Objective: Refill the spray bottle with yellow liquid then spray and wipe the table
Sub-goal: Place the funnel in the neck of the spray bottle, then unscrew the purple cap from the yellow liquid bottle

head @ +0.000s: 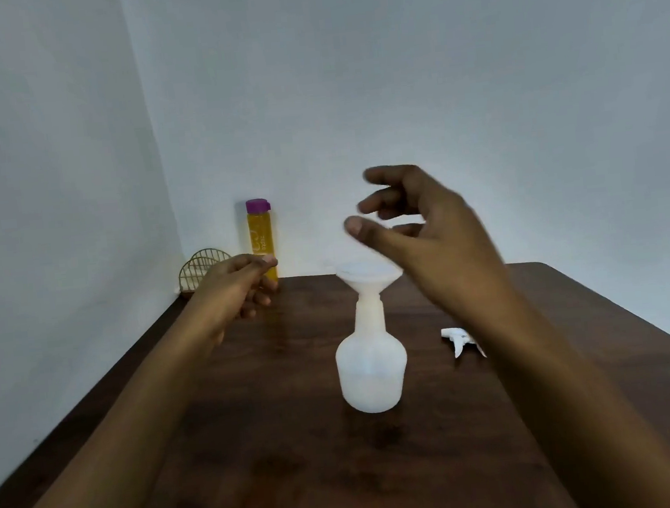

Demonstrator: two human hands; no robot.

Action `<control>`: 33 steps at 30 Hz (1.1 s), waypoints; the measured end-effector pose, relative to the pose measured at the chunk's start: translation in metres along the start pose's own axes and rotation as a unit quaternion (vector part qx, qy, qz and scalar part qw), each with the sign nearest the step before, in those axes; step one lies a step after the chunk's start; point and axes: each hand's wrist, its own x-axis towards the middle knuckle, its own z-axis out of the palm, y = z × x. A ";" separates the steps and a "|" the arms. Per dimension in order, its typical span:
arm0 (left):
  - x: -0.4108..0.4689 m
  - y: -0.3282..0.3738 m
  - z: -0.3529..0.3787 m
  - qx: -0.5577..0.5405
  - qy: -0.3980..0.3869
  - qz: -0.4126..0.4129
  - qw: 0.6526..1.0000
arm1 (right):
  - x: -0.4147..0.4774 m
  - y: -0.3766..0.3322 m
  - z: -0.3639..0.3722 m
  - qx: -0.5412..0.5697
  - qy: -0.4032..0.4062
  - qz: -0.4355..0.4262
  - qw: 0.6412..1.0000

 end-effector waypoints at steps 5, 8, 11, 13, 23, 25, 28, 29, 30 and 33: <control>0.008 -0.039 -0.039 0.112 0.070 0.054 0.990 | 0.005 0.009 0.103 0.028 -0.128 0.043 0.990; 0.024 -0.077 -0.061 0.228 0.088 0.010 0.970 | 0.023 0.053 0.160 0.049 -0.155 0.160 0.974; 0.038 -0.116 -0.073 0.341 0.070 -0.062 0.936 | 0.043 0.102 0.207 0.057 -0.119 0.254 0.958; 0.042 -0.135 -0.077 0.404 0.043 -0.089 0.910 | 0.056 0.129 0.235 0.045 -0.107 0.282 0.952; 0.047 -0.171 -0.079 0.524 -0.026 -0.071 0.849 | 0.144 0.223 0.303 -0.072 -0.050 0.320 0.943; 0.049 -0.173 -0.077 0.527 -0.021 -0.067 0.847 | 0.162 0.236 0.309 -0.076 -0.037 0.316 0.945; 0.052 -0.179 -0.074 0.530 -0.005 -0.060 0.846 | 0.186 0.252 0.317 -0.069 -0.015 0.316 0.946; 0.052 -0.180 -0.074 0.529 -0.001 -0.058 0.847 | 0.192 0.256 0.320 -0.065 -0.008 0.316 0.946; 0.053 -0.182 -0.074 0.528 0.001 -0.057 0.847 | 0.197 0.260 0.323 -0.061 -0.003 0.319 0.946; 0.054 -0.184 -0.073 0.531 0.005 -0.057 0.845 | 0.208 0.271 0.331 -0.047 0.009 0.323 0.945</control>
